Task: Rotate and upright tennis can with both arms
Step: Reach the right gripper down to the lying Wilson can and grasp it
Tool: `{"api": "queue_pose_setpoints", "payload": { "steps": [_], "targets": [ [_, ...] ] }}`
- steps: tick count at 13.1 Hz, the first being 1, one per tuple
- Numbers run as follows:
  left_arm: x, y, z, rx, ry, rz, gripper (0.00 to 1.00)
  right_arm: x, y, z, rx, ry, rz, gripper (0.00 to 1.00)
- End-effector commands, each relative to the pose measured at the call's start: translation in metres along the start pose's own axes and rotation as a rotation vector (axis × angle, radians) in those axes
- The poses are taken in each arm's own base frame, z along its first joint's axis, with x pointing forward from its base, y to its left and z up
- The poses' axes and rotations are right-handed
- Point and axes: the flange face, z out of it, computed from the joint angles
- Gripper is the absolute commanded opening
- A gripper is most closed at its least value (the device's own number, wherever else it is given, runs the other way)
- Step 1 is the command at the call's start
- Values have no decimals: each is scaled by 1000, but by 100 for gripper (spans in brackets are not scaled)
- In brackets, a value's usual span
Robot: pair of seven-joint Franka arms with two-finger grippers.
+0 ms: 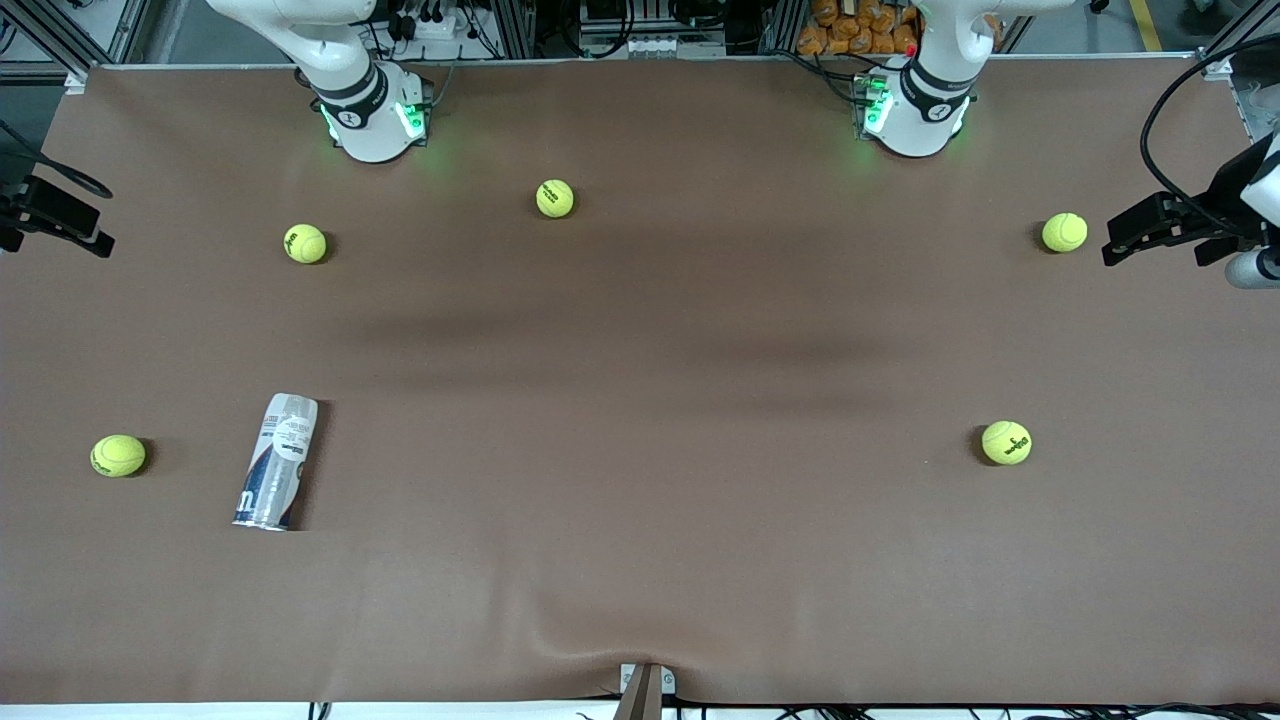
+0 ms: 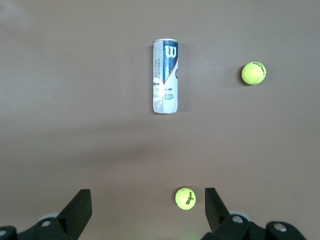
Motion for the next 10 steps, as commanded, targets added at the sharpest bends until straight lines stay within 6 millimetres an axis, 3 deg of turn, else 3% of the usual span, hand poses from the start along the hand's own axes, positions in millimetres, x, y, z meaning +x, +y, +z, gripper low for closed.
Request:
{"api": "queue_pose_setpoints", "payload": {
  "steps": [1,6,8,10],
  "targets": [
    [1,-3,-5,-12,9,-5,100,-2,4,-6,-14,2,21,100],
    [1,-4,-4,-4,9,-13,100,2,6,-1,-15,-1,17,100],
    [1,-4,-4,3,6,-11,100,15,11,19,-25,-30,23,100],
    [1,-4,-6,-1,10,-4,100,39,13,55,-25,-67,26,100]
  ]
}}
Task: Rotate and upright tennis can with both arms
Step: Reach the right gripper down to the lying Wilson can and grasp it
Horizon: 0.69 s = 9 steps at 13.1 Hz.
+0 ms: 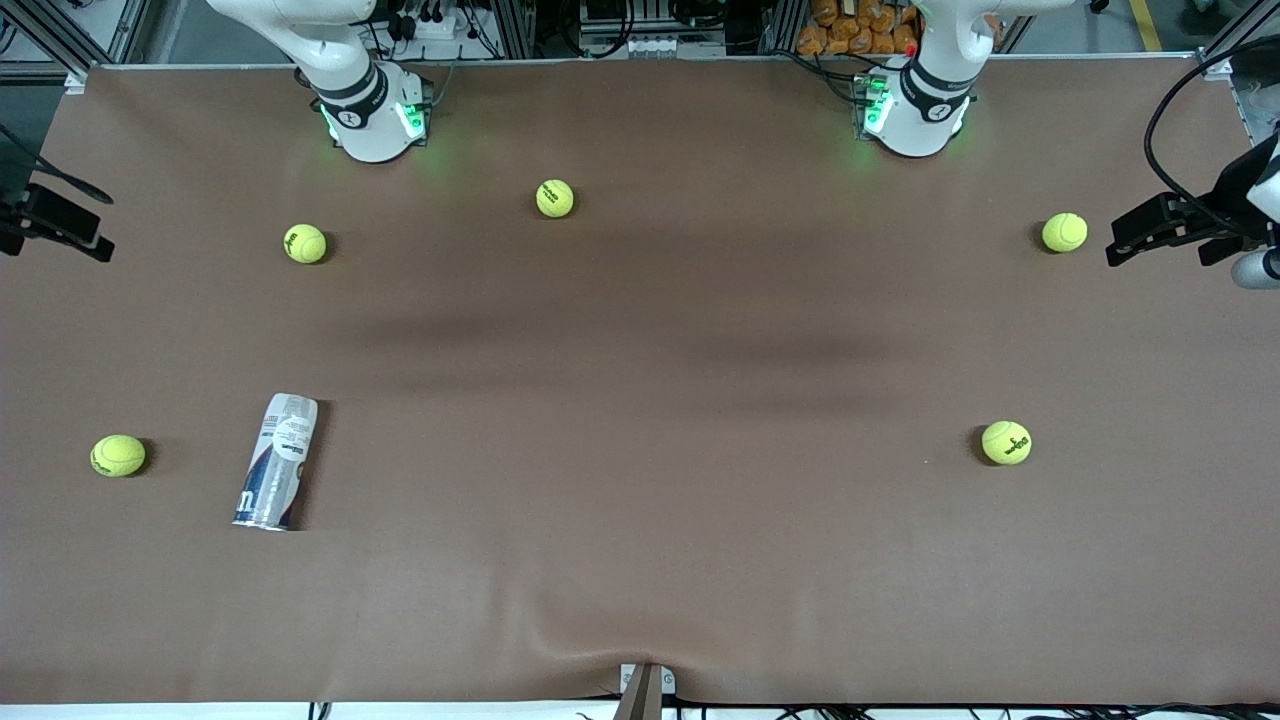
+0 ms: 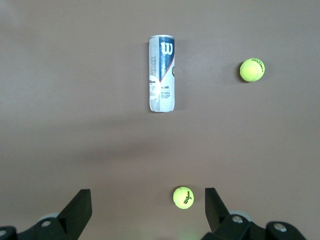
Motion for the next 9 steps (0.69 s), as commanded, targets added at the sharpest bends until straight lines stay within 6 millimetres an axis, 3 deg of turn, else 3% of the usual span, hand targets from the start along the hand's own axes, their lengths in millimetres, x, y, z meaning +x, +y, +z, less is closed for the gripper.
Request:
{"api": "queue_pose_setpoints", "payload": {
  "steps": [1,3,6,9],
  "targets": [
    [0,1,-6,-9,10,3,100,43,7,55,-17,-46,13,100],
    [0,3,-6,-12,10,11,100,78,1,107,-17,-59,2,100],
    [1,-3,-4,-19,7,4,100,114,-19,181,-34,-83,-34,100],
    [1,-5,-4,-43,5,-3,100,144,-20,255,-55,-74,-77,100]
  ]
}}
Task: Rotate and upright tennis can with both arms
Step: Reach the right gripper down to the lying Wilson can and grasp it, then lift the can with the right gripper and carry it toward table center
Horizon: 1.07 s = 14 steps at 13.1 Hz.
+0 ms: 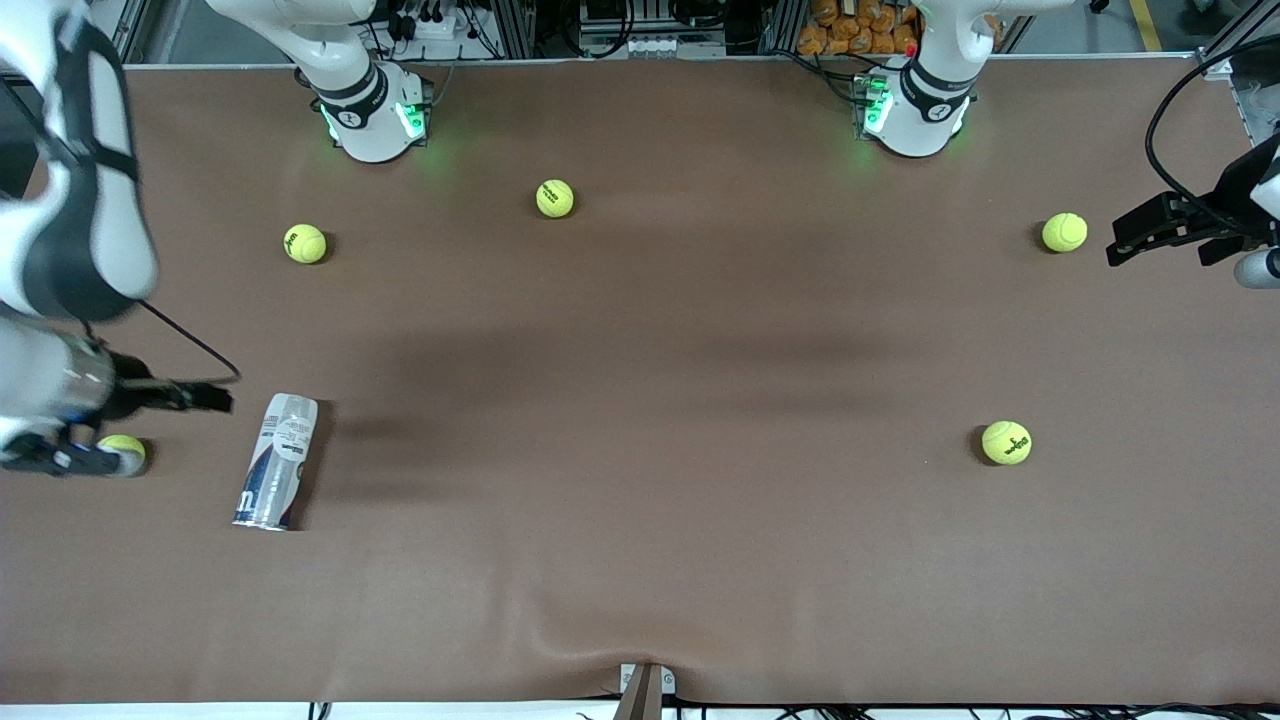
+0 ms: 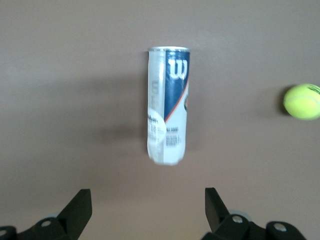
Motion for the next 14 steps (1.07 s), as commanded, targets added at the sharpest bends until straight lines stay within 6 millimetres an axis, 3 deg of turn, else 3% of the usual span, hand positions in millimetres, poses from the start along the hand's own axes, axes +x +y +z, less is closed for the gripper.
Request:
{"api": "queue_pose_setpoints", "payload": {
  "steps": [1,4,6,9,14],
  "targets": [
    [3,-3,-2,-23,2,3,100,28,4,51,-23,9,-67,100],
    [3,-3,0,-22,-1,4,100,48,36,128,-13,3,-130,100],
    [3,-3,0,-22,-1,4,100,49,38,161,-6,17,-152,100],
    [4,-3,1,-22,-3,4,100,48,38,197,1,35,-146,100],
    [5,-9,2,-23,-4,6,100,48,39,209,5,20,-140,100]
  ]
}}
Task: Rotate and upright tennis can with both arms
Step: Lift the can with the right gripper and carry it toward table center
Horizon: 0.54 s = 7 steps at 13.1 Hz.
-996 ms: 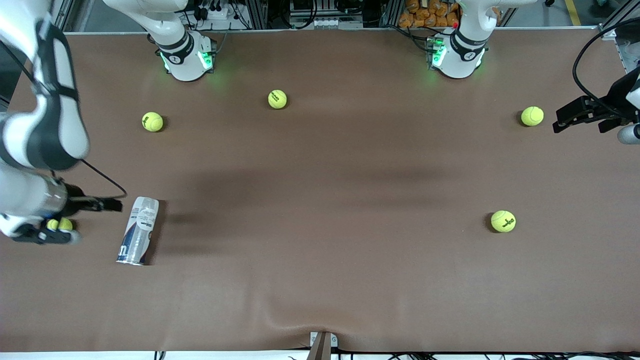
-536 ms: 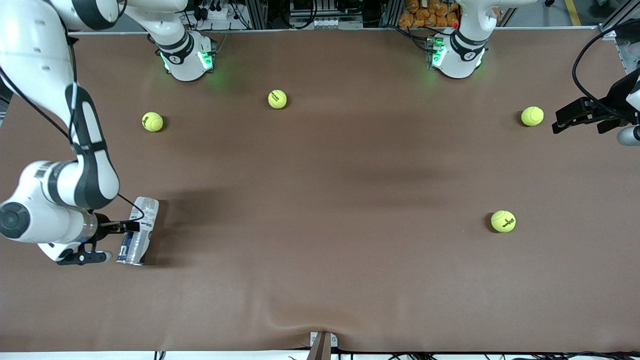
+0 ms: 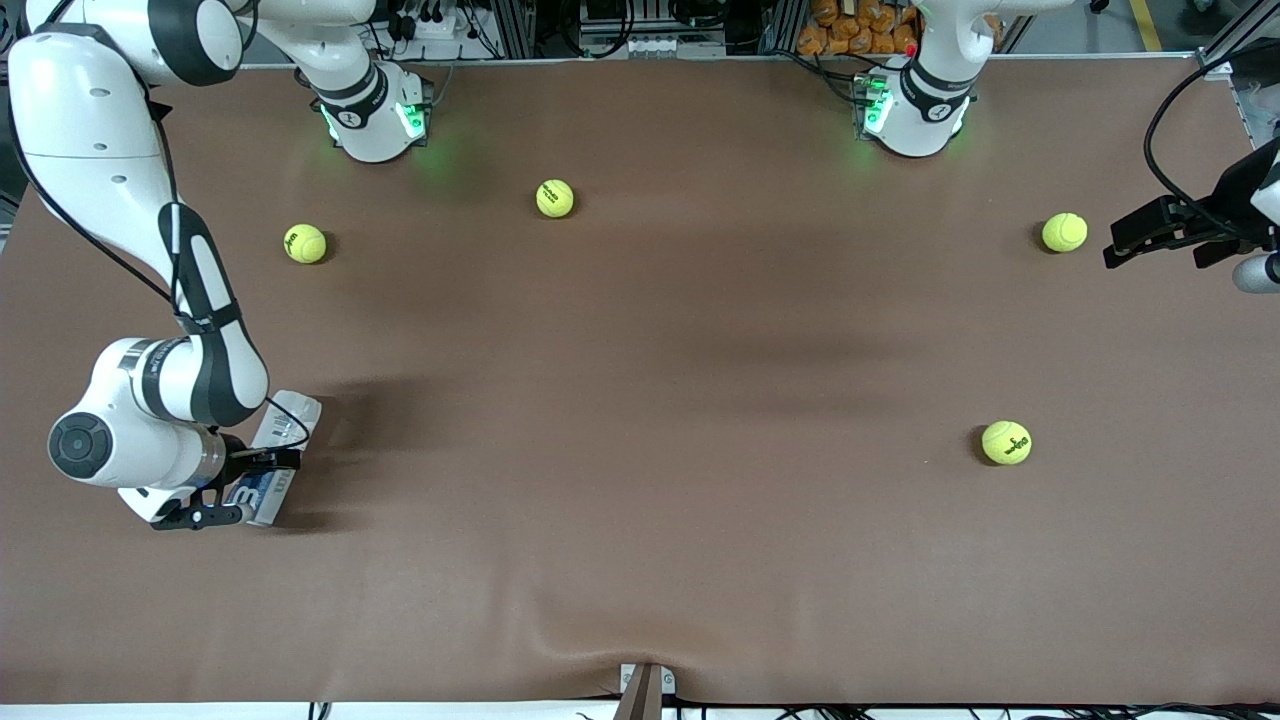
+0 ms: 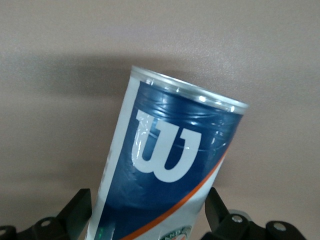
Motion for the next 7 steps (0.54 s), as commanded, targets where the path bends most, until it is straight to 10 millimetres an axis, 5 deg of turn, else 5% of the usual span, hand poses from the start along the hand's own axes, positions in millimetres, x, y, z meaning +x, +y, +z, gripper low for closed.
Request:
{"api": "queue_pose_setpoints", "payload": {
  "steps": [1,7],
  "targets": [
    [3,-6,-3,-17,4,12,100,-1,2,4,8,2,-7,100],
    [3,-7,-2,-17,3,12,100,-9,5,23,17,-42,3,100]
  ]
}}
